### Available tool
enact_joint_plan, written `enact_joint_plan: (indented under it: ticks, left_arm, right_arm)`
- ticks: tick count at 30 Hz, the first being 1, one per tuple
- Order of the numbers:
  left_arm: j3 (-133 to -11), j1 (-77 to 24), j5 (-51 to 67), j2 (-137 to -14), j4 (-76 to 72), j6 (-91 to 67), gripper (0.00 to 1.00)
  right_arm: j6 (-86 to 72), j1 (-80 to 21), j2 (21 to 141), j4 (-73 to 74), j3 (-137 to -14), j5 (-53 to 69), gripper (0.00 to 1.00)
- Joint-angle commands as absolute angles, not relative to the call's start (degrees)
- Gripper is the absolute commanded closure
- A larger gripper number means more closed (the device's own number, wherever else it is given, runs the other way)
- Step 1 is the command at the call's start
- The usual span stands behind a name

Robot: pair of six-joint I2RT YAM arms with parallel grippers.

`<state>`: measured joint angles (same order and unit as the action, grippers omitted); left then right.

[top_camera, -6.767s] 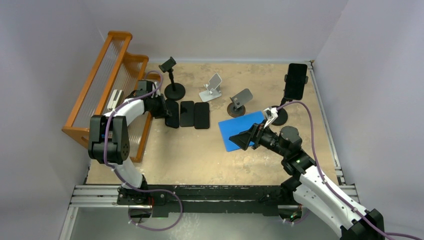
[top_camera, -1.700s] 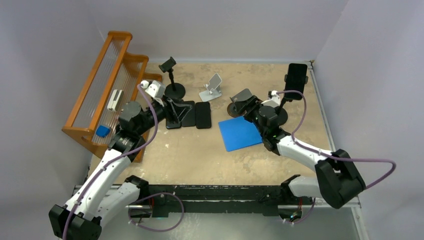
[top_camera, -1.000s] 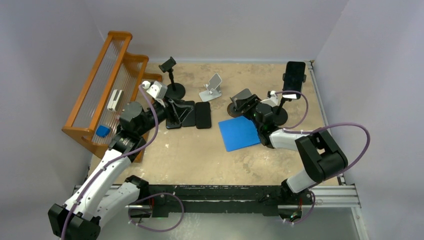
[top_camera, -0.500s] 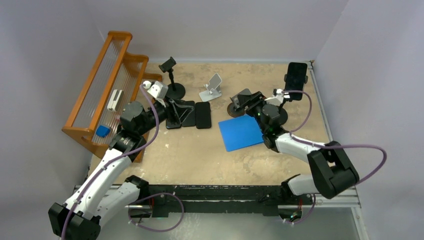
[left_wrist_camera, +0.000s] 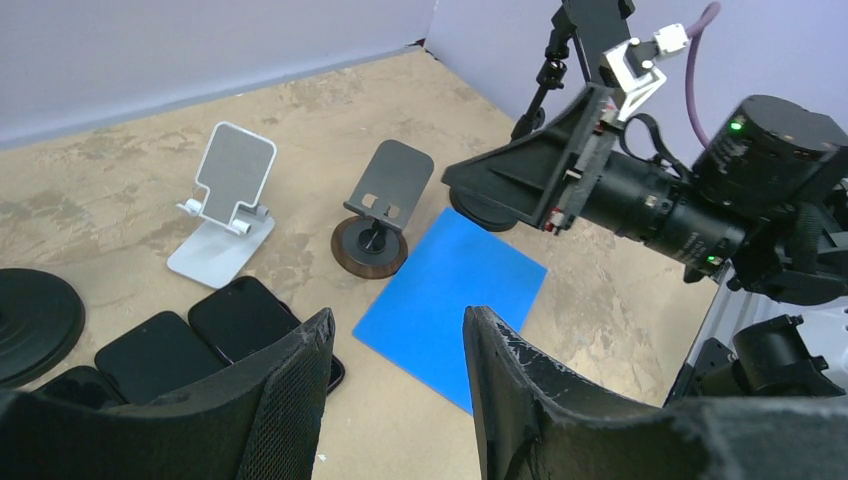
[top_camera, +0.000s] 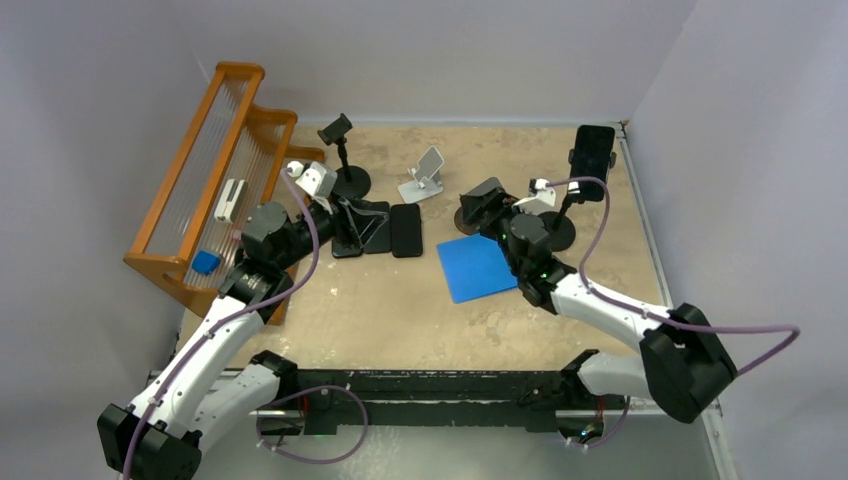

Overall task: Remove the phone from the phone stand
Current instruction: Adjust the phone stand at the center of the board.

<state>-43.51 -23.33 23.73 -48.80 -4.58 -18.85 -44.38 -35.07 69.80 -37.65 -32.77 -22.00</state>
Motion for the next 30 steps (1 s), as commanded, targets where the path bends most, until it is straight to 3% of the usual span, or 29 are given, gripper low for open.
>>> enact_joint_plan:
  ticks: [1, 6, 19, 30]
  left_arm:
    - [-44.6, -23.7, 23.5, -48.9, -5.6, -18.5, 0.52]
    - [-44.7, -24.0, 22.9, -49.1, -5.2, -18.2, 0.52]
    - [-45.2, -24.5, 22.6, -49.1, -4.5, -18.1, 0.52]
    - [-45.3, -24.8, 22.7, -49.5, -4.4, -18.2, 0.52]
  right_arm:
    - [-45.4, -35.2, 74.7, -30.8, -39.3, -34.8, 0.14]
    - [-46.6, -35.2, 80.8, -30.1, -42.9, -37.6, 0.09]
    - [-47.4, -35.2, 91.8, -29.1, -49.4, -39.3, 0.1]
    - [-45.1, -35.2, 97.2, -31.2, -51.5, -37.0, 0.21]
